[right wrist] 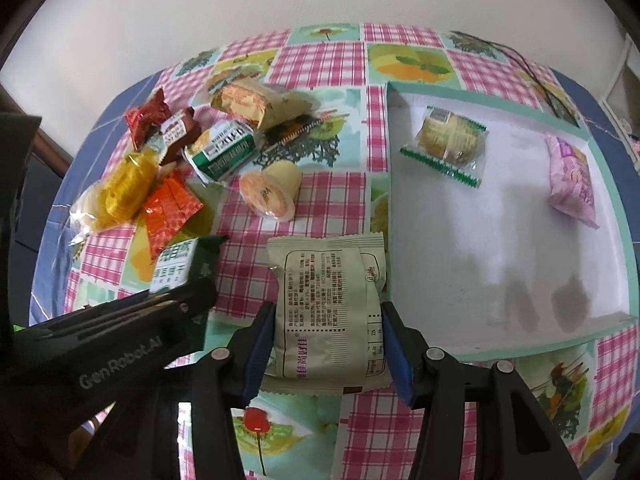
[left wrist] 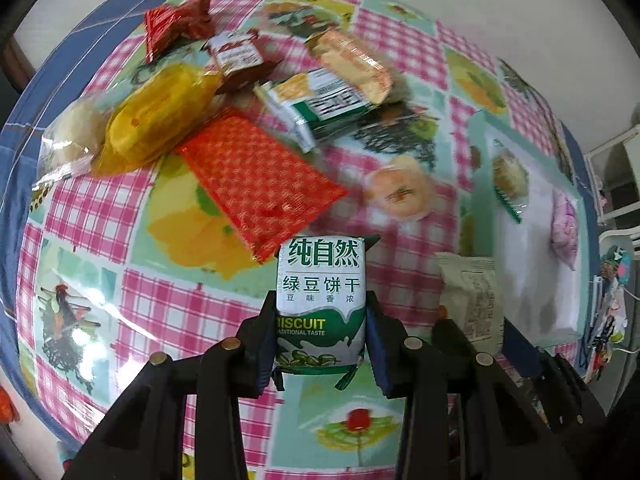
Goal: Organize snacks
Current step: 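Carry the biscuit pack and beige pouch into the tray and open both tools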
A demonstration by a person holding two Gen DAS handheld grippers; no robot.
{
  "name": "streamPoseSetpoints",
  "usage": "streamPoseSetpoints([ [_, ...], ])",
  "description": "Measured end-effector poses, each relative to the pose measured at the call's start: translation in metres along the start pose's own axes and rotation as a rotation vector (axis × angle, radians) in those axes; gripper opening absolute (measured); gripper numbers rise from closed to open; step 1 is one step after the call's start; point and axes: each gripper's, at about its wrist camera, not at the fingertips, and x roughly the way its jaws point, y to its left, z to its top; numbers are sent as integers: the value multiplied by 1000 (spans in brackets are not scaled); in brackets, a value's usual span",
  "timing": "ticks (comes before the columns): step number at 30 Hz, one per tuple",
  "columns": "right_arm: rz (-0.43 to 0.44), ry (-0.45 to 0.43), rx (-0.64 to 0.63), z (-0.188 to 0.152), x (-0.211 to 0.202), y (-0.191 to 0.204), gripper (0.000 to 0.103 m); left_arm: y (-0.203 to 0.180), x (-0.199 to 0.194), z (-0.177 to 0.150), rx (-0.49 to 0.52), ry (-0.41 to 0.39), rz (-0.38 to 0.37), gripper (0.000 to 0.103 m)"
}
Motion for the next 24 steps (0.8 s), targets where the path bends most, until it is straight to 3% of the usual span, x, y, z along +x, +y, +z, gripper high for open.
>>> streamPoseSetpoints([
  [11,24,-65,2,5,-21,-3,54,-6,-20,7,12,-74,-7,41],
  [24,-18,-67,57,8,-21,-31,54,-27,-14,8,21,-80,-6,41],
])
